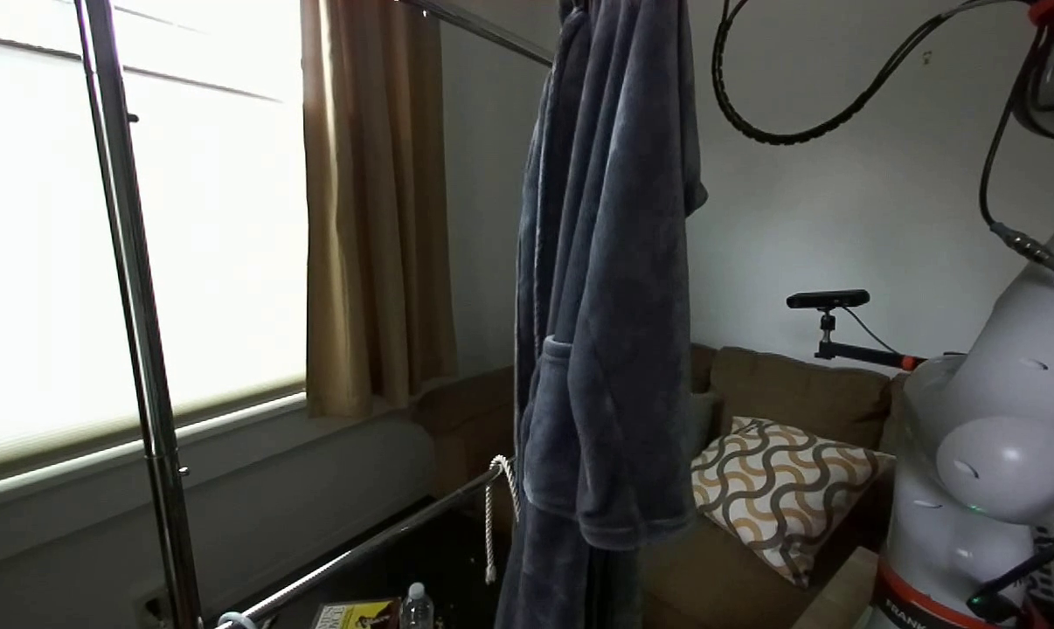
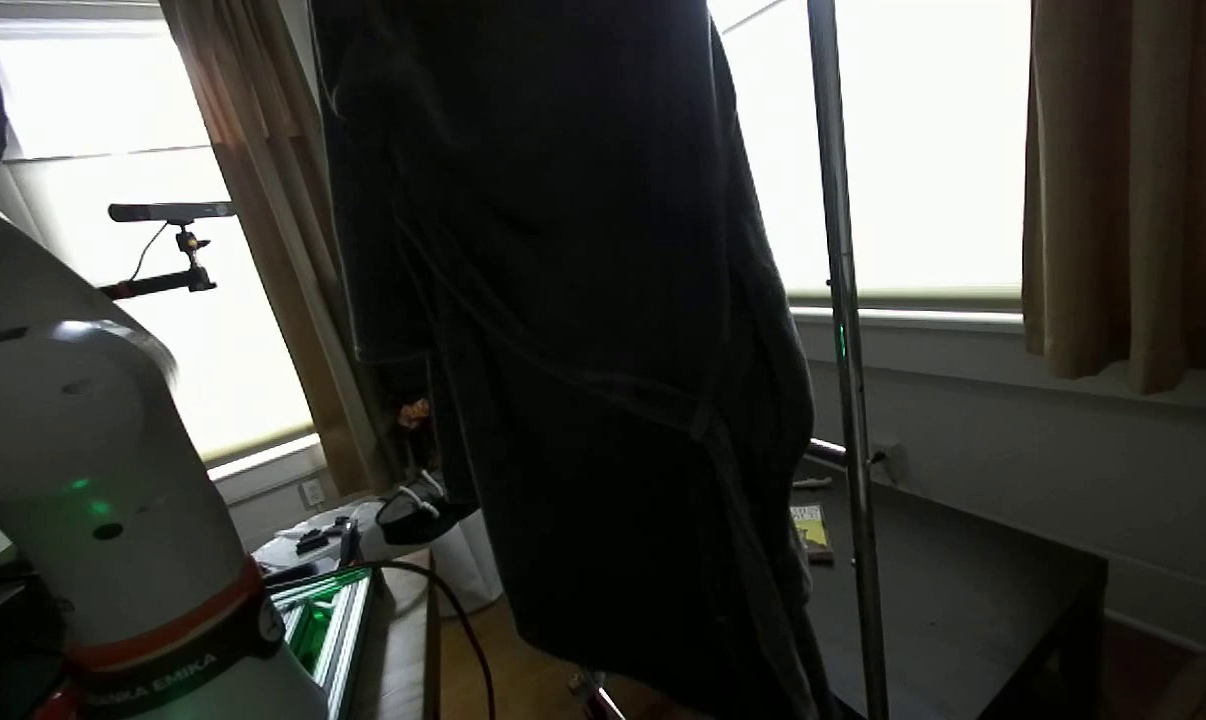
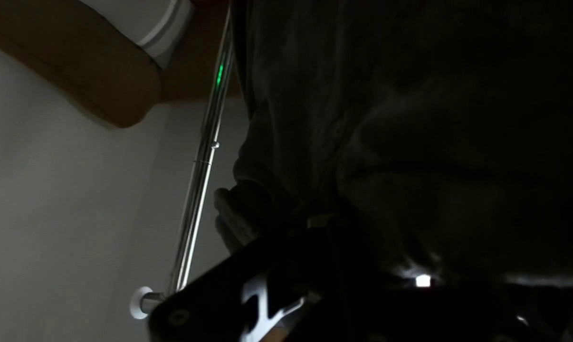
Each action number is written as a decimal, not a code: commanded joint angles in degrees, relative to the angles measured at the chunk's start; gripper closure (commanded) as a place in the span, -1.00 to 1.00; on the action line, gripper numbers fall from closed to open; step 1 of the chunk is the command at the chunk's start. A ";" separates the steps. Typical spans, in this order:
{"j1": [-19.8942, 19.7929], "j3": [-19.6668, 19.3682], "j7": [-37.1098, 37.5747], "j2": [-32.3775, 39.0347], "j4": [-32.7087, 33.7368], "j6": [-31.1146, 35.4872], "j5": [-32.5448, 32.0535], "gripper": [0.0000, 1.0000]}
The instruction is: Move the robe from the left to the right side of the rail
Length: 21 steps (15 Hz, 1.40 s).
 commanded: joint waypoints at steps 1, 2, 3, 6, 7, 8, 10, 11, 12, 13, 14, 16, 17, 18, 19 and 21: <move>-3.40 -3.56 -14.93 0.04 3.71 4.50 9.41 0.94; -3.77 -4.66 -18.88 0.82 4.57 4.98 11.99 0.94; -4.14 -5.46 -22.69 2.26 6.54 4.66 14.46 0.94; -5.99 -8.42 -31.25 5.38 10.12 3.29 19.84 0.94; -6.79 -9.05 -32.69 6.37 11.14 2.97 20.77 0.94; -8.16 -9.16 -32.89 7.60 11.99 2.99 20.28 0.94; -10.69 -8.95 -30.72 10.11 14.67 2.85 18.93 0.94; -11.71 -9.00 -30.18 11.30 16.22 2.08 18.57 0.94; -12.68 -9.04 -29.79 12.58 17.81 1.20 18.11 0.94; -12.13 -10.35 -28.78 13.19 18.16 0.96 17.57 0.94; -12.83 -10.85 -28.30 14.01 19.20 0.60 18.14 0.94; -13.65 -11.99 -27.26 15.07 20.92 -0.29 18.69 0.94; -13.94 -12.40 -27.07 15.86 22.06 -1.75 18.70 0.94; -14.17 -12.84 -26.78 16.32 22.20 -2.18 18.70 0.94; -14.33 -13.33 -25.96 16.60 22.18 -2.37 19.29 0.94; -14.43 -13.91 -25.60 17.31 22.01 -3.30 20.22 0.94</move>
